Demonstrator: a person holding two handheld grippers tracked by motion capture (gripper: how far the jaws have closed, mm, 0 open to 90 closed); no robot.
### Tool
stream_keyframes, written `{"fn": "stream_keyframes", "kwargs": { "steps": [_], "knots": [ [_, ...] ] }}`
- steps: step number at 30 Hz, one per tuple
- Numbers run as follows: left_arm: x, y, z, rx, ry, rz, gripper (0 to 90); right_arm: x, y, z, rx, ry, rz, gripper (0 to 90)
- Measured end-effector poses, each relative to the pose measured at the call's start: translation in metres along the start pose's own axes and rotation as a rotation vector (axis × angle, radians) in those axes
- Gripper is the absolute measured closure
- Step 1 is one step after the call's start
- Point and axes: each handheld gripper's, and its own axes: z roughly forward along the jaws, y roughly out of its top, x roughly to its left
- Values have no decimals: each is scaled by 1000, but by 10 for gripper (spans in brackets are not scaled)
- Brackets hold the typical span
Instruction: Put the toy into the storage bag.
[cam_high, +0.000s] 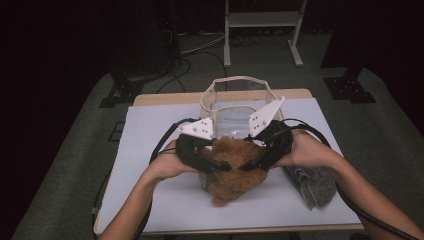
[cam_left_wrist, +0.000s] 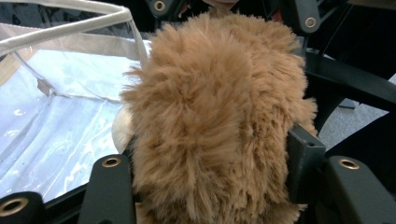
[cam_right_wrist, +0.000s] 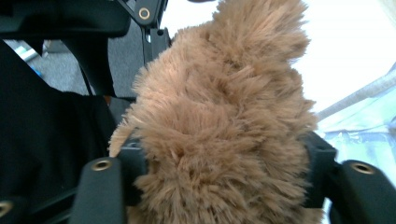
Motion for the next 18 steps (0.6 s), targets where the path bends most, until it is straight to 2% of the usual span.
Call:
{"fn": "stream_keyframes", "kwargs": {
  "steps": [6, 9, 13, 18],
  "knots": [
    [0, -3, 0, 2, -7, -6, 331, 0, -2, 3, 26, 7, -7, 479],
    [-1, -4, -5, -10, 3, -14, 294, -1, -5, 1, 19, 1, -14, 515],
    [-1, -9, -10, -3, 21, -22, 250, 0, -7, -2, 20, -2, -17, 562],
    [-3, -17, -17, -5, 41, -40, 230, 1, -4, -7, 4, -11, -37, 597]
  ]
}}
